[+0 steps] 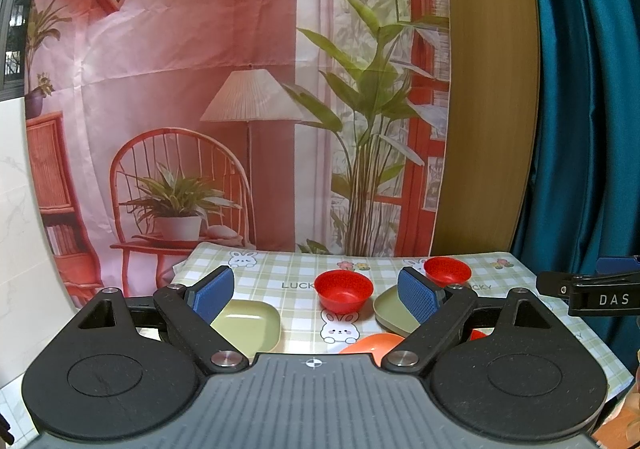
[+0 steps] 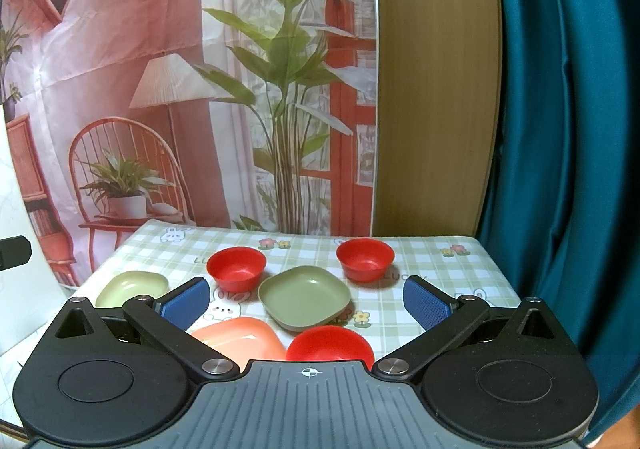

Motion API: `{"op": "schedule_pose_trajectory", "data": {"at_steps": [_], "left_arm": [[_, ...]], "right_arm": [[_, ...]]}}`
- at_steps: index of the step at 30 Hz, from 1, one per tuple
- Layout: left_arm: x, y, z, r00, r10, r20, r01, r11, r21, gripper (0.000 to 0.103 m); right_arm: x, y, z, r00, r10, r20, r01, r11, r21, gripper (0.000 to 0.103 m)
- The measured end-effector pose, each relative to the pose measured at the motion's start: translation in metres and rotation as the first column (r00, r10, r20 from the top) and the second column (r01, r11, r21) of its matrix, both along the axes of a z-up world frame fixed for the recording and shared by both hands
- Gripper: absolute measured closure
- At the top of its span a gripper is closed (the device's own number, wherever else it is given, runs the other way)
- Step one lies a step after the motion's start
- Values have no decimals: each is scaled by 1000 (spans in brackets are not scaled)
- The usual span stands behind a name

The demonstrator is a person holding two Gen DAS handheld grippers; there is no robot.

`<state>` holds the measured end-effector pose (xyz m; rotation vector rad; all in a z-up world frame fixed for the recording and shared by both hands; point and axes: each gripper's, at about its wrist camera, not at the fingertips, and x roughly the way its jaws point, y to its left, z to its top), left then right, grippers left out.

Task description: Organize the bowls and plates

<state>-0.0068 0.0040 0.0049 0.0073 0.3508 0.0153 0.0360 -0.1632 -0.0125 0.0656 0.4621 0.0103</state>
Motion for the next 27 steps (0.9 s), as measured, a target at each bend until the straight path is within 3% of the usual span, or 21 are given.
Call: {"op": "schedule_pose_trajectory", "data": {"at_steps": [14, 19, 27], "left_arm": [[9, 6, 2, 999, 32, -17, -32, 999, 5, 13], [26, 18, 3, 999, 50, -20, -50, 999, 14, 13], [66, 52, -5, 997, 58, -46, -57, 998, 27, 13]], "right_arm": [[9, 3, 7, 1000, 12, -4, -12, 1000, 1, 0], [32, 5, 9, 1000, 24, 1, -24, 1000, -14, 0], [81, 22, -13, 996, 81, -33, -81, 997, 1, 0]]}}
